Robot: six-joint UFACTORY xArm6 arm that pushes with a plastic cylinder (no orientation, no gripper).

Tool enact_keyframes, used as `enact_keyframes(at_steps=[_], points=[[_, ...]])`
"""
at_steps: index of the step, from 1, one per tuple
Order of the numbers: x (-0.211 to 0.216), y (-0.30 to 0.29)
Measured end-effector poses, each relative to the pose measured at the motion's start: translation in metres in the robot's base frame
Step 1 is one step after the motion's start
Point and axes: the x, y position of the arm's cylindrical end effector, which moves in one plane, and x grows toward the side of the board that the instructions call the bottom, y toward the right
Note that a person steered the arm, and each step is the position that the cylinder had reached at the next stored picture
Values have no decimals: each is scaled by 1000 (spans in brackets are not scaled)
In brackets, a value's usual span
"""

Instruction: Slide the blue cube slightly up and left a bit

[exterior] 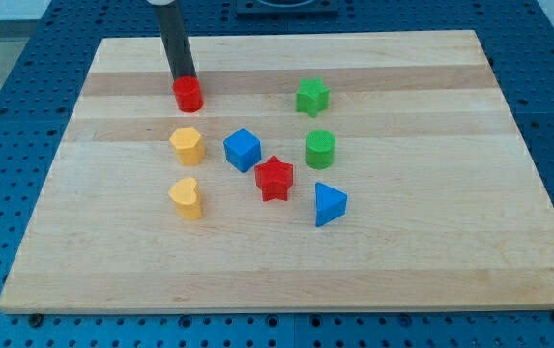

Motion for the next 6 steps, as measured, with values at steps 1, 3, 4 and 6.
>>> enact_keyframes(at_steps=[1, 3, 4, 6], points=[[0, 0], [-46, 46], [-46, 75], [-52, 86]])
